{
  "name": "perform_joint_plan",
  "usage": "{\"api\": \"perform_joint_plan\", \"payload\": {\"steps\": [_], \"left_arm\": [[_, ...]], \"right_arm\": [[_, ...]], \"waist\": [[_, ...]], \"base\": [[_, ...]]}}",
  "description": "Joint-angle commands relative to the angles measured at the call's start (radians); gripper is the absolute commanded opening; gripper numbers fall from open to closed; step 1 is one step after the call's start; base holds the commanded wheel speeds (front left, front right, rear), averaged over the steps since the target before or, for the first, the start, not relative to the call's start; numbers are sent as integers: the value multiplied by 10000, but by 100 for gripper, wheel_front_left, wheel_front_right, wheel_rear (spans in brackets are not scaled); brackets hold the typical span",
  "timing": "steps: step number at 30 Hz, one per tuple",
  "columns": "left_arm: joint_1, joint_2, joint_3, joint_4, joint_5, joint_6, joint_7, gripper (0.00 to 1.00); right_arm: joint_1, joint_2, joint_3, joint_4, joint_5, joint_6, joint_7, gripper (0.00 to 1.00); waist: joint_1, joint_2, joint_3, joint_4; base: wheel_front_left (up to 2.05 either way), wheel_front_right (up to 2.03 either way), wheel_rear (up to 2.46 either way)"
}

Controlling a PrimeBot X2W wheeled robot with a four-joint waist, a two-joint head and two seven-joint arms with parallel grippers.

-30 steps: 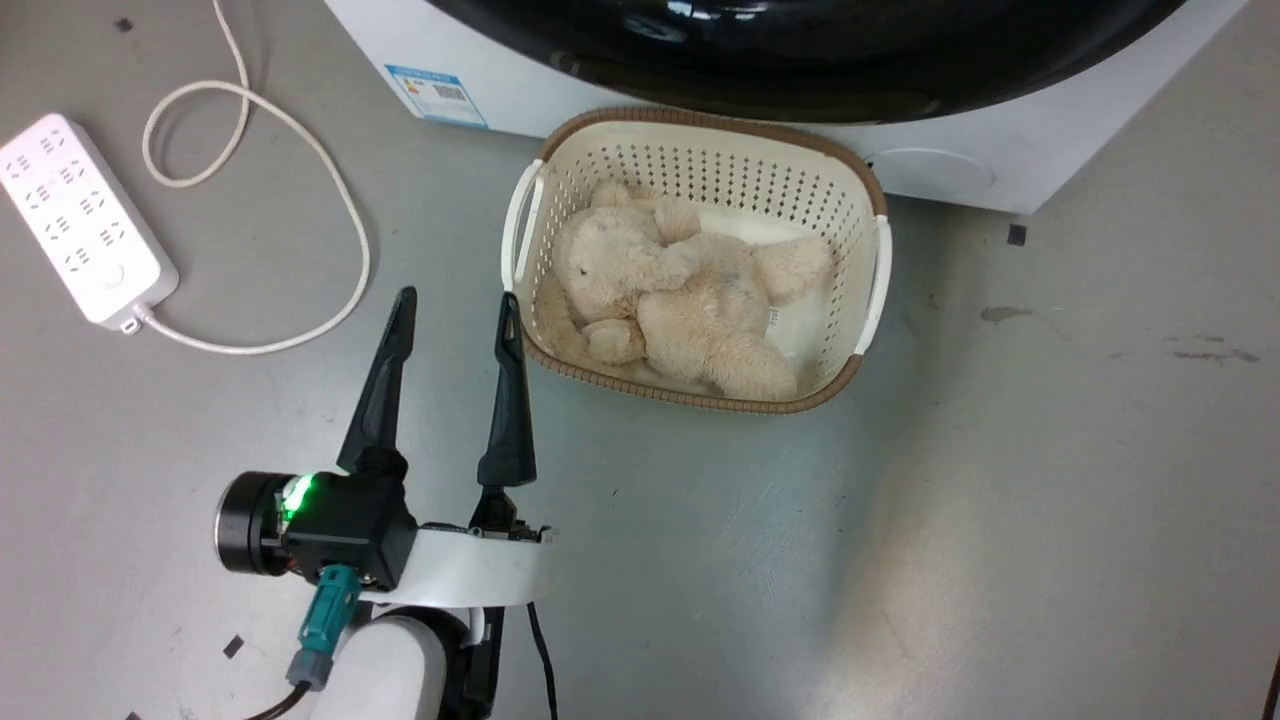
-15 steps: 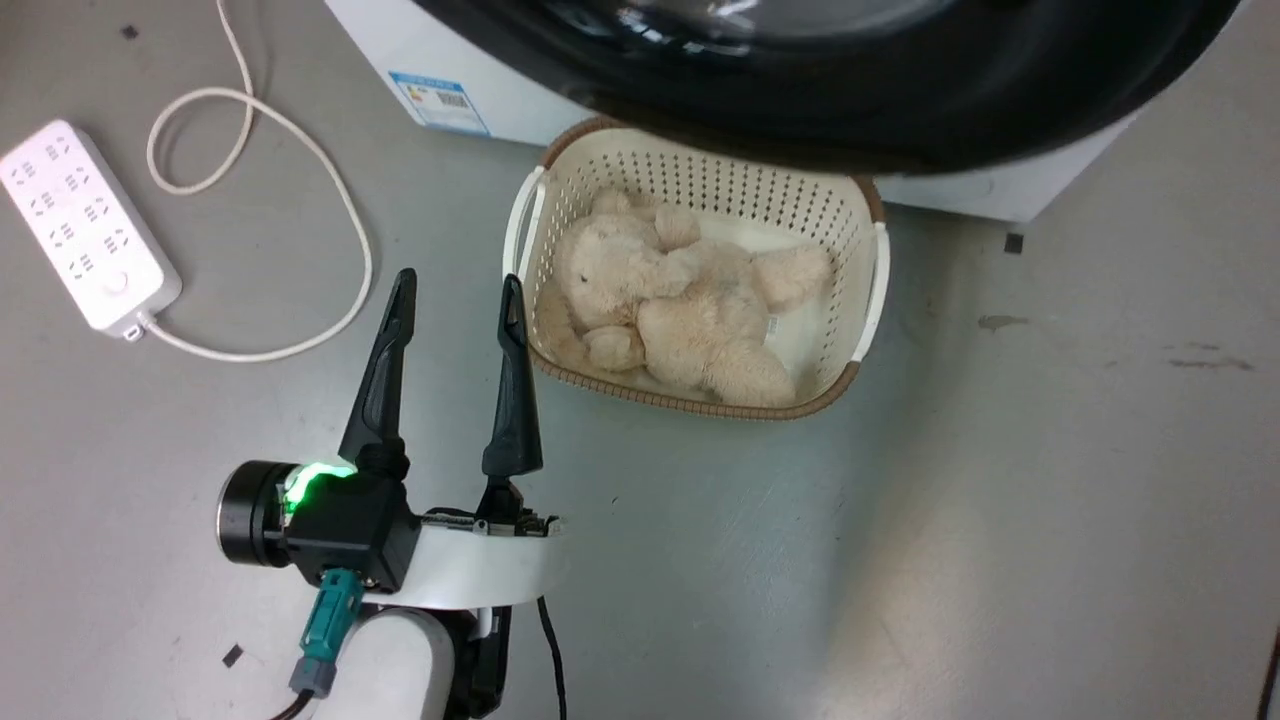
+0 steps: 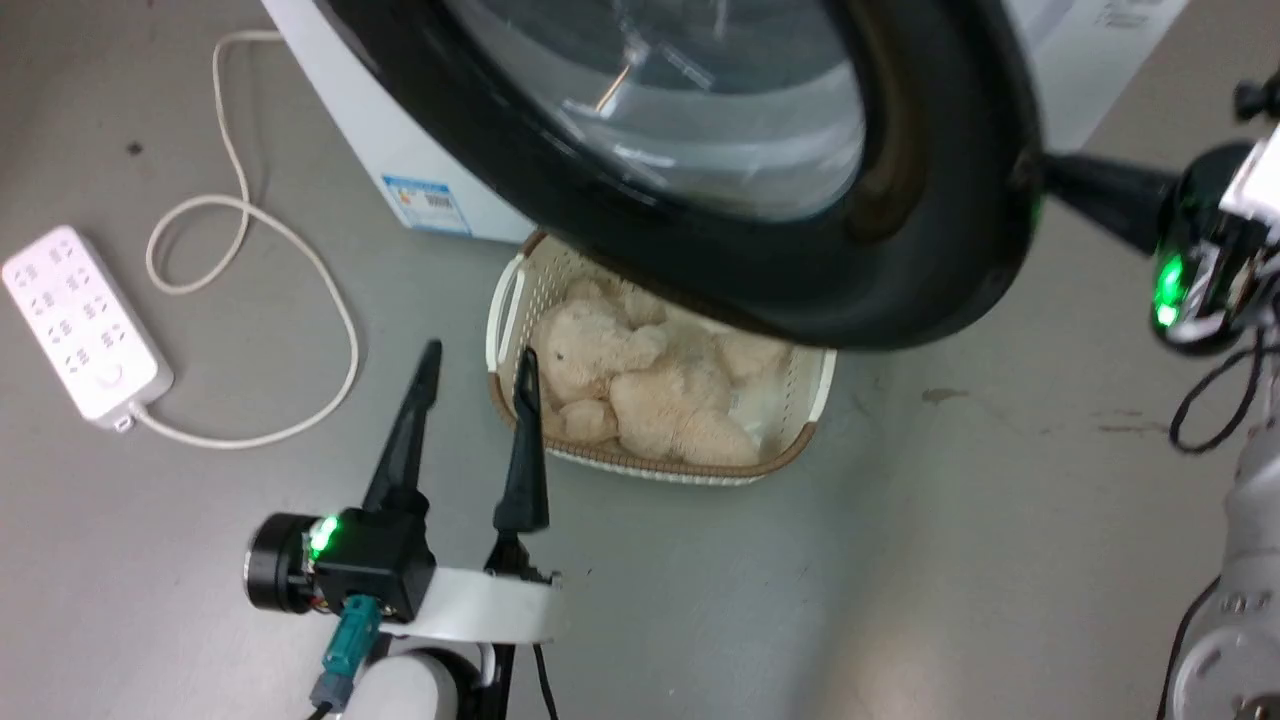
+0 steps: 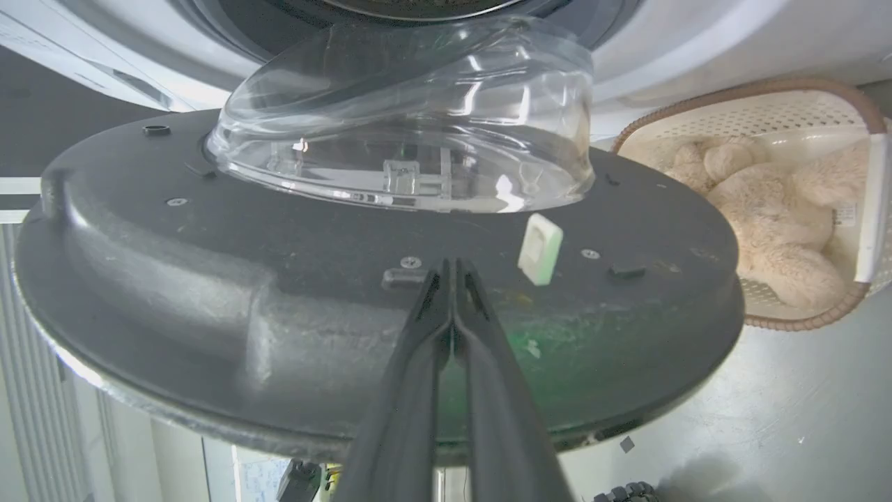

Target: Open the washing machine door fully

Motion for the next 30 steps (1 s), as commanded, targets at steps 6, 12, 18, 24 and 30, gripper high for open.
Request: {"api": "perform_joint_plan", "payload": {"steps": [6,12,18,24,30], "left_arm": [[518,6,-40,290,-54,-233,-55,100],[775,6,-100,423,-174,-285,-55,100],[1092,6,-197,527,-270,-297,-55,100],[1443,6,-160,562,-324,-309,-55,100],[1661,6,23,485,-462,-216,-55,100]], "right_arm": [[1323,70,2114,40,2100,-4,71,0],[2271,72,4091,-222,3678,-4,-388,0],[3513,73,6259,-935,4905,-4,-968,0],[4534,73,7825,-1764,5655,-4,-1586,0],[5033,73,8548,-2201,6250,-4,-2343,0]], "waist": [[2,0,-726,-99],[2,0,-1072,-37],[2,0,-1386,122],[2,0,-1549,185],[2,0,-1682,149]], "base": [[0,0,0],[0,0,0],[0,0,0],[0,0,0],[0,0,0]]}}
